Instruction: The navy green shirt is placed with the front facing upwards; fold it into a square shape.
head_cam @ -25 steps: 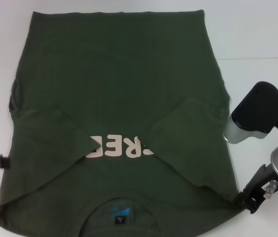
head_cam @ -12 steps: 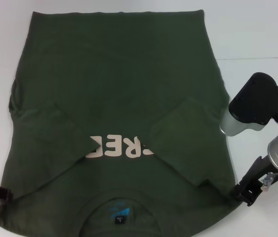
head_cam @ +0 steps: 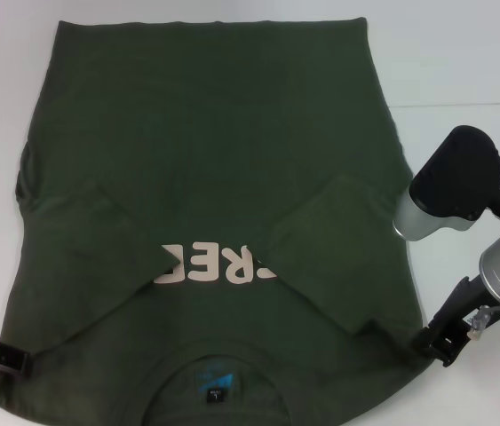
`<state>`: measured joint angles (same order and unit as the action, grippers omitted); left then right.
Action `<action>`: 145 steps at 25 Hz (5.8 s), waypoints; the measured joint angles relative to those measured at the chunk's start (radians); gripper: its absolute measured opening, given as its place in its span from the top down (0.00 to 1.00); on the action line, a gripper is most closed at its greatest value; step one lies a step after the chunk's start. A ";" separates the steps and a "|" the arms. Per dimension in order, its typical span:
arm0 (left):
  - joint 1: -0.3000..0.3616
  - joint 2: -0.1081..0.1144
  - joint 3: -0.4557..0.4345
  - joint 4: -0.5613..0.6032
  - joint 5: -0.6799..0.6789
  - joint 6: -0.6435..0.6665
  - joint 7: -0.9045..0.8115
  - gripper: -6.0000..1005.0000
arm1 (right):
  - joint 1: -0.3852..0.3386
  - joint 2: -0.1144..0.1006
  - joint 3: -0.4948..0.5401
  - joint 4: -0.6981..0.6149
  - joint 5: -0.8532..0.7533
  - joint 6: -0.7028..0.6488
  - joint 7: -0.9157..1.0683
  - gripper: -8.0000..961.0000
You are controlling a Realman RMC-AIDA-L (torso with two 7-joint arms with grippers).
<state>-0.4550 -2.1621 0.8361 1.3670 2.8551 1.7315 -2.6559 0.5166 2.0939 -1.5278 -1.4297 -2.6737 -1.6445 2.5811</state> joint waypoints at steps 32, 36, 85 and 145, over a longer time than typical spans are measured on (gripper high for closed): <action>-0.002 -0.001 0.028 -0.043 0.001 -0.061 0.026 0.73 | 0.011 0.000 0.000 0.001 0.000 0.000 0.003 0.96; -0.001 -0.001 0.029 -0.044 0.001 -0.063 0.033 0.80 | 0.010 0.000 0.009 0.000 0.006 0.000 0.003 0.96; 0.055 0.064 -0.565 -0.452 -0.307 0.102 1.212 0.94 | -0.502 -0.002 0.876 0.772 0.819 -0.045 -1.557 0.97; 0.125 0.084 -0.922 -0.591 -0.456 0.219 1.612 0.90 | -0.432 -0.006 1.394 1.000 0.723 -0.266 -1.766 0.96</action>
<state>-0.3301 -2.0781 -0.0859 0.7762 2.3989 1.9507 -1.0441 0.0850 2.0878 -0.1334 -0.4297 -1.9510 -1.9107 0.8154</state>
